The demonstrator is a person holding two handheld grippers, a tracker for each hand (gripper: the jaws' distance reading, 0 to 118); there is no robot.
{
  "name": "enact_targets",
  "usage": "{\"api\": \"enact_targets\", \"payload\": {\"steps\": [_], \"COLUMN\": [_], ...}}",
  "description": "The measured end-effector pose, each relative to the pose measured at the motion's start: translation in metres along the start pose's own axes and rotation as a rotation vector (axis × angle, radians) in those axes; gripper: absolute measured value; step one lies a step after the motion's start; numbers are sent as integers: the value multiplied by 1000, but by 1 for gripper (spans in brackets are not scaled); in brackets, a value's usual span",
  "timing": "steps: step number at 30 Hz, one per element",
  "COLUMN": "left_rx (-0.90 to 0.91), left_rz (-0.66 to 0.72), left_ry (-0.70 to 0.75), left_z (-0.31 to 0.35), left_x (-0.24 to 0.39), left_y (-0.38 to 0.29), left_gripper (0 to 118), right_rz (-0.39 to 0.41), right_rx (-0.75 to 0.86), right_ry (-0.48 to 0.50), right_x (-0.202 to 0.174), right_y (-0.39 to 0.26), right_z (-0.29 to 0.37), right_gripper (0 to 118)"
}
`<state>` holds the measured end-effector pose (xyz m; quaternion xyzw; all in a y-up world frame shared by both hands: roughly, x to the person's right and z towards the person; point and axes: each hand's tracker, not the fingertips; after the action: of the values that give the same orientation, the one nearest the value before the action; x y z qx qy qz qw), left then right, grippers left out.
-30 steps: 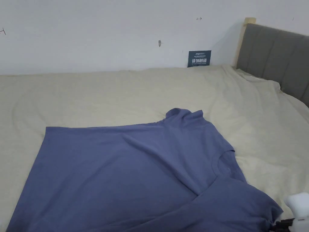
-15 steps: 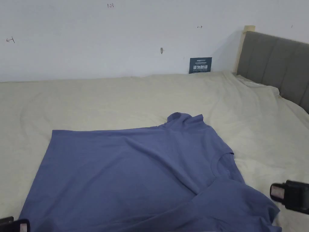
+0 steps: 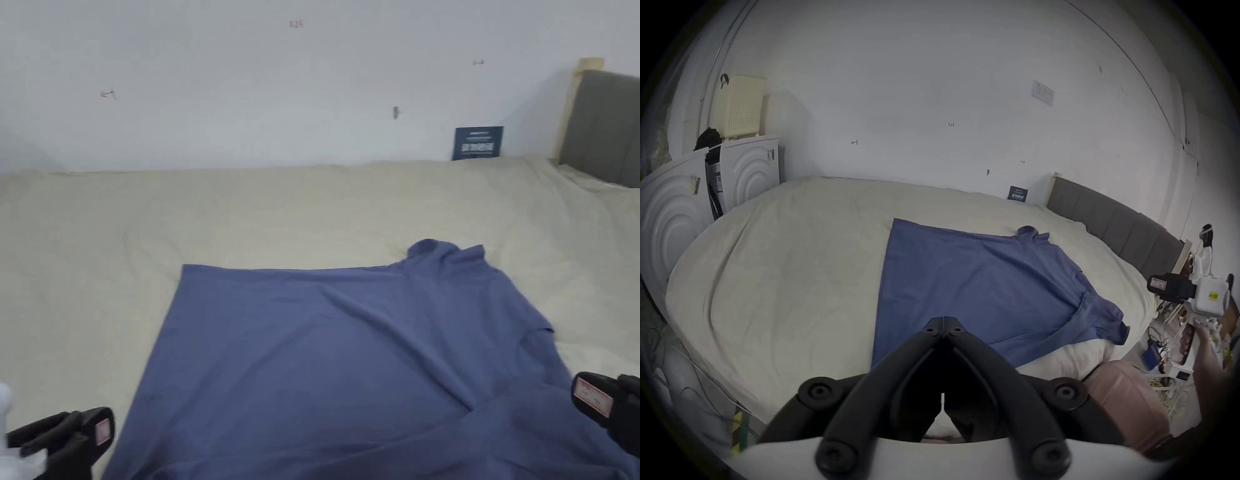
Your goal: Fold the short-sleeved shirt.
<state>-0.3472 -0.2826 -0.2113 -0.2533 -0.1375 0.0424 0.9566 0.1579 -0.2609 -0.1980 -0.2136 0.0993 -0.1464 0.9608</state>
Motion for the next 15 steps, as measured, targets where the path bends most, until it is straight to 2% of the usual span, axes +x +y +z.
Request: {"api": "enact_targets", "payload": {"steps": [2, 4, 6, 8, 9, 11, 12, 13, 15], "left_rx": [-34, -176, -325, -348, -370, -398, -427, -461, -452], "left_rz": [-15, -32, -4, 1, -14, -36, -53, -87, -117], "left_ry": [25, 61, 33, 3, 24, 21, 29, 71, 55], "left_z": [-4, -26, -45, -63, -73, -88, -95, -96, -104], "left_x": [-9, -27, -24, -25, -24, -35, -34, -34, -33], "left_y": [0, 4, 4, -3, -7, -14, -16, -19, -23], "left_gripper": [0, 0, 0, 1, 25, 97, 118, 115, 115], "right_rz": [37, 62, 57, 42, 34, 21, 12, 4, -6], "right_rx": [-17, -26, -42, -65, -77, -95, -108, -117, -133], "right_ry": [-6, -2, 17, 33, 40, 46, 47, 47, 47], "right_x": [-3, -10, -10, -14, -11, -13, -13, -10, -9], "right_y": [-5, 1, -5, -2, -10, -10, -9, -17, -17], "right_z": [-6, -8, -13, -17, -20, -23, -25, -26, -29], "right_gripper": [0, 0, 0, 0, 0, 0, 0, 0, 0]}}
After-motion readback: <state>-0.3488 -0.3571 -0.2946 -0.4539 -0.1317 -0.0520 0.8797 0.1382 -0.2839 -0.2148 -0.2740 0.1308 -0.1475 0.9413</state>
